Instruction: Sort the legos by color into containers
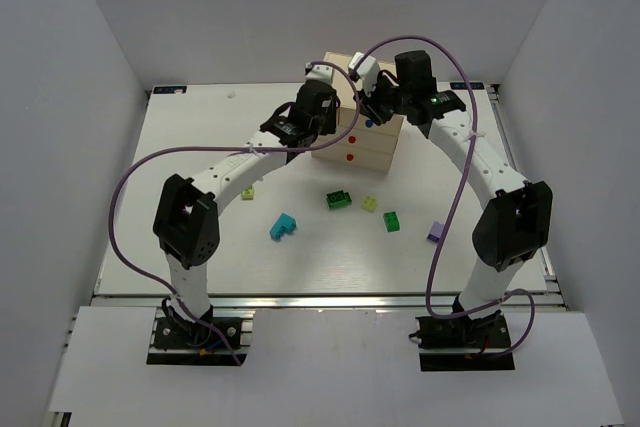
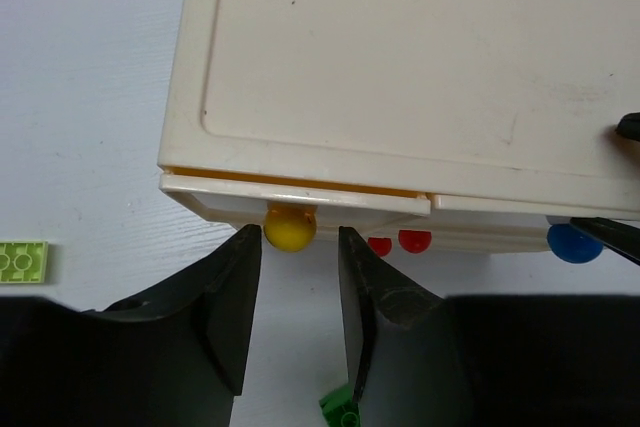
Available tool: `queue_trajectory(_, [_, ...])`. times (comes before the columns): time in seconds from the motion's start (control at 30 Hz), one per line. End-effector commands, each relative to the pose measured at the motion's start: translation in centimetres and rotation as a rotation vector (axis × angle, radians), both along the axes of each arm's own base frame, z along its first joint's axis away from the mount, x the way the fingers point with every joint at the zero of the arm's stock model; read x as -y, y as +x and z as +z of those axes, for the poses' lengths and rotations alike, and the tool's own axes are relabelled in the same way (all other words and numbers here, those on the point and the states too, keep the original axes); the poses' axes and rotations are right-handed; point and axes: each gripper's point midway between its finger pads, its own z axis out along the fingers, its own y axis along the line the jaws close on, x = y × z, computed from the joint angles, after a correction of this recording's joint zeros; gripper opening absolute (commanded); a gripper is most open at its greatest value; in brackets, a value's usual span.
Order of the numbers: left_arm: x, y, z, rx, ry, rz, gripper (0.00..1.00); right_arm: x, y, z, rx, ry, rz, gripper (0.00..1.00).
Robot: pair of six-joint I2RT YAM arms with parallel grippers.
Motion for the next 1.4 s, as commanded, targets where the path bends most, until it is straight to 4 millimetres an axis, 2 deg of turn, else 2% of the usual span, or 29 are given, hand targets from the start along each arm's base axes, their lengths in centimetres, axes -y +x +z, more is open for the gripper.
queue_trajectory(0.0, [-0.6,0.6,1.6,0.037,-0.003,0.025,0.47,2.8,-3.0,-9.0,-0.305,-0.132,-0.07,0.4])
queue_trajectory(0.3, [-0.6,1.1,1.7,0.05,0.0,0.041,0.39,2.9,-3.1,-9.2,-0.309,-0.133,-0.069,0.4])
queue_trajectory(0.7, [-0.2,1.7,1.4,0.052,0.001,0.044,0.39,2.8,-3.2,-9.4,-0.316,-0.132,-0.065,0.4])
queue_trajectory(1.1, [-0.5,1.6,2.0,0.065,-0.005,0.054,0.14,2.8,-3.0,-9.5,-0.317,-0.135,-0.074,0.4])
queue_trajectory(1.27, [-0.7,0.3,2.5,0.072,-0.014,0.038,0.01,3.2,-2.4,-9.9,-0.331,-0.145,-0.113,0.39])
queue_trajectory(1.37, [-0.6,-0.7,2.9,0.069,-0.023,0.019,0.0,3.3,-1.9,-10.0,-0.335,-0.148,-0.143,0.38])
